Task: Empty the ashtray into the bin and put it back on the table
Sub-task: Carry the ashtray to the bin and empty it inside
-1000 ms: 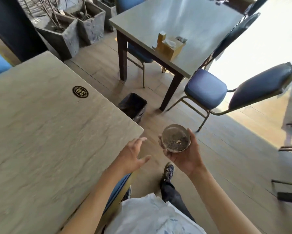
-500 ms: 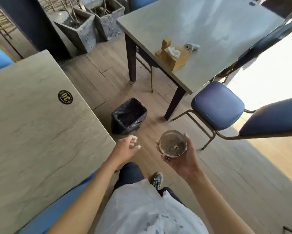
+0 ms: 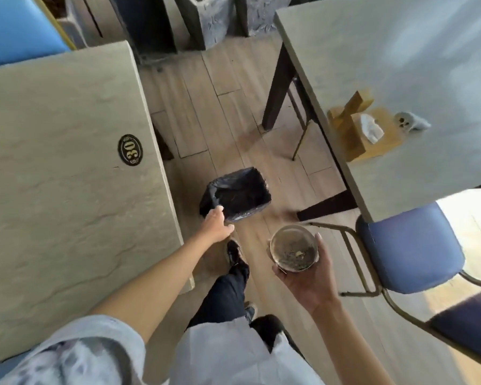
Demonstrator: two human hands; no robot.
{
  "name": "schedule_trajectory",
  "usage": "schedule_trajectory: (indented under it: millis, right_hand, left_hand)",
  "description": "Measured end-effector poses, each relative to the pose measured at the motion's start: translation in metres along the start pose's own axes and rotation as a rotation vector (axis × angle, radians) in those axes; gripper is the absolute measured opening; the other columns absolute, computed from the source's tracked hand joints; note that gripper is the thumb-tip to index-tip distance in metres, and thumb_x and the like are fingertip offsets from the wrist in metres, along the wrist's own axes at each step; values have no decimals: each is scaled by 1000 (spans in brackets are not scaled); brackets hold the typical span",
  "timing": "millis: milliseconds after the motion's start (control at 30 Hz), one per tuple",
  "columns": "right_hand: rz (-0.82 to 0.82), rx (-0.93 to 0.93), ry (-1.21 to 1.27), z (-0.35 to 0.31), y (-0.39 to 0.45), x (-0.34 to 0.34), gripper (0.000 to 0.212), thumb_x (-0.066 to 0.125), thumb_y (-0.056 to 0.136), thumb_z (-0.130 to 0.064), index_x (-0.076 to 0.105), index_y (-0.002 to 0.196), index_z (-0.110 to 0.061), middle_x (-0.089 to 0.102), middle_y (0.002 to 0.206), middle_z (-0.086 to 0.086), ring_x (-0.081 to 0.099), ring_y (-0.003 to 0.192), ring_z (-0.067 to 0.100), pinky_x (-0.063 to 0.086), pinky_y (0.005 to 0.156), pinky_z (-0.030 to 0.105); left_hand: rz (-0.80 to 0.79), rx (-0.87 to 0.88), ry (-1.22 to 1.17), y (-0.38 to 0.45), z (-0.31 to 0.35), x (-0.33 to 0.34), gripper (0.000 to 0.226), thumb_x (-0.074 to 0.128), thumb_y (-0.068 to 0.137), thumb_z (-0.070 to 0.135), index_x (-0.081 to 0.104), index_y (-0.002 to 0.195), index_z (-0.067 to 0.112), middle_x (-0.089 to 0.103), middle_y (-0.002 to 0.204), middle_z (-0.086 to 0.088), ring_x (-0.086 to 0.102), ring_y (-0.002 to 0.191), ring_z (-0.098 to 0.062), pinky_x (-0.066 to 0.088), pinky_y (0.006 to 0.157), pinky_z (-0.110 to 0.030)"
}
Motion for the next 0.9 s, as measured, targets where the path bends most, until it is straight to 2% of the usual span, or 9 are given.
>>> schedule_trajectory:
  millis: [67,167,333,433,533,600,733,900]
  right_hand:
    - [22,11,-21,-16,31,9,83,59,91,-65,48,153,-11,49,156,25,44,148,40,54,81,42]
    - [48,27,-76,-35,81,17,89,66,86,-65,43,154,-13,38,162,26,47,141,38,53,84,43]
    - [87,113,-134,-54,156,23,92,71,82,-65,45,154,-15,40,163,23,37,152,40,53,84,43]
    - [82,171,-184,-62,201,28,82,66,87,-64,51,148,-11,49,157,22,48,141,38,52,81,41]
    - [76,208,-212,-68,249,28,63,61,90,-62,61,134,-18,58,140,17,52,124,35,52,79,41]
    - [83,237,-230,-71,283,25,63,61,89,-62,62,134,-18,57,141,18,52,123,34,52,78,41]
    - [83,275,-271,-80,349,12,61,59,89,-60,62,134,-19,51,155,22,50,127,35,49,81,41]
    - [50,295,-352,-100,418,-2,56,57,88,-57,60,129,-18,54,139,17,49,124,35,45,83,39]
  left_hand:
    - [1,-54,-21,28,0,-1,70,62,94,29,30,150,3,41,149,-18,39,141,-33,34,111,-38]
    - [-16,-128,-74,68,-9,4,63,62,93,24,35,145,1,44,144,-19,42,136,-34,38,105,-38]
    - [-27,-227,-79,123,-27,12,67,62,90,25,33,145,1,43,146,-18,43,136,-35,41,102,-41]
    - [-20,-274,-76,157,-39,20,69,65,89,27,32,144,1,44,144,-18,46,134,-36,43,100,-43]
    - [10,-350,-107,193,-55,30,71,67,89,30,31,144,2,46,143,-18,50,129,-37,46,98,-44]
    - [26,-424,-156,217,-67,38,71,67,90,30,31,144,2,46,142,-18,51,128,-37,46,97,-43]
    - [20,-554,-263,261,-86,64,78,65,92,28,23,152,1,42,149,-18,46,135,-36,42,105,-43]
    - [-27,-660,-369,309,-107,100,79,67,89,33,27,150,3,45,149,-17,48,134,-37,43,106,-42]
Point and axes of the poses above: each hand's wrist, its own y-axis towards the middle knuckle, its own x-axis out of the palm, z = x × y, the point moved 1 cm from there along y, towards the middle knuckle
